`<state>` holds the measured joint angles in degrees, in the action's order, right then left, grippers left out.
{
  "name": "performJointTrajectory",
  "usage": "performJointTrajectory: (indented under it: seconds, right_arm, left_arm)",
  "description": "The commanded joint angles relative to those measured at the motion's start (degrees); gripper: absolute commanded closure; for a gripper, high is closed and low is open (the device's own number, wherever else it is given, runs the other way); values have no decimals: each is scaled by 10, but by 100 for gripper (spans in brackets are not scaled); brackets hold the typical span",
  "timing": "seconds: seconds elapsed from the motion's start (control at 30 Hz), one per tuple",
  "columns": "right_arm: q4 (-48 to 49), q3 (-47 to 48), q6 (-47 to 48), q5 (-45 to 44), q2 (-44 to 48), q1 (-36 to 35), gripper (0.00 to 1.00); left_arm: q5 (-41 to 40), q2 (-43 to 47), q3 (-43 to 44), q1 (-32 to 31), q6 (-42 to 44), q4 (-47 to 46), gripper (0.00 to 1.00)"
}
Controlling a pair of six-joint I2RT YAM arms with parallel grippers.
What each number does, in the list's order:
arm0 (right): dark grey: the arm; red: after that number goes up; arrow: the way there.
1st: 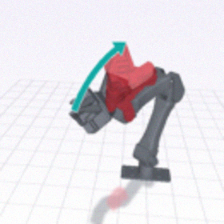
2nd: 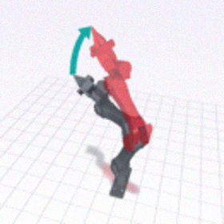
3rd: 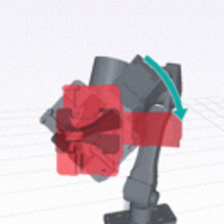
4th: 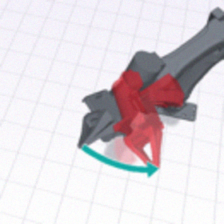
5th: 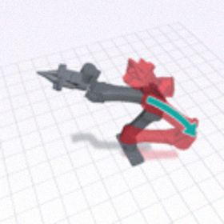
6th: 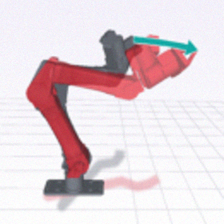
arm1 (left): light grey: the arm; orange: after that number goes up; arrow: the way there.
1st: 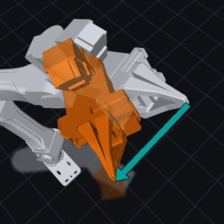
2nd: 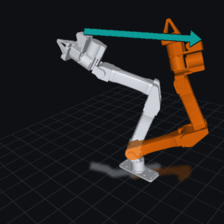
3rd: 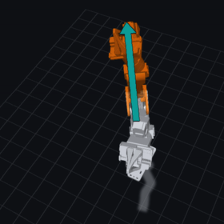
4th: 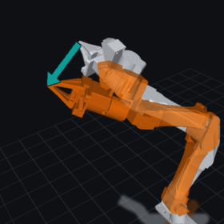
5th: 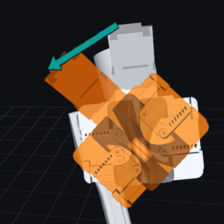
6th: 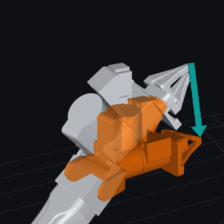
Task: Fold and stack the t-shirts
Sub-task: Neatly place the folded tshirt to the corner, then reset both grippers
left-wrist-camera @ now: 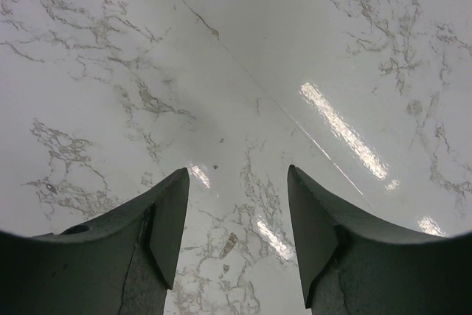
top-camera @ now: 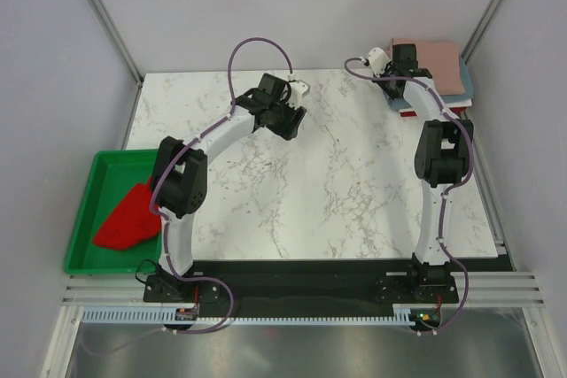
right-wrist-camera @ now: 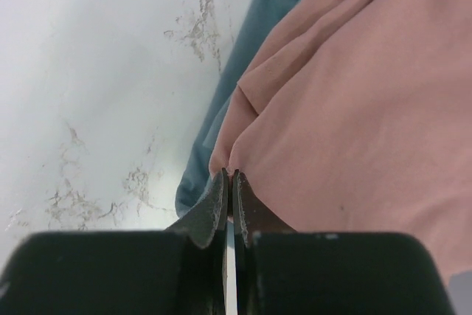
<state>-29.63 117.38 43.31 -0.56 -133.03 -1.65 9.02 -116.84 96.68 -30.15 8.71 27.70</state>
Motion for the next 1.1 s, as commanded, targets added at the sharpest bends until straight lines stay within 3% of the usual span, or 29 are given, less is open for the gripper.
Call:
performJointTrajectory:
  seconds: [0.0,0.37,0.6,0.67,0.7,0.73,0.77,1.07]
  right_arm:
    - [3,-8,-5,-8,59,1,98]
    - [0,-35,-16,-11,74,1,98]
    - [5,-51,-38,3,102,1,88]
    - [10,-61,-55,5,121,1,76]
    - [23,-68,-63,4,127,2,58]
    - [27,-74,-67,33,138,2,13]
    - [31,-77,-80,43,140,1,2]
    - [54,-28,-292,171,168,2,2]
  left_arm:
    - [-8,-9,26,-7,20,-16,36]
    - [-14,-3,19,-9,25,-16,36]
    - [-20,3,17,-8,25,-17,36]
    - [-23,6,15,-9,27,-17,35]
    - [-27,7,15,-8,26,-18,34]
    - [-34,8,14,-8,26,-19,33]
    - [-38,8,14,-8,25,-22,31]
    - [-88,50,47,11,17,-37,23]
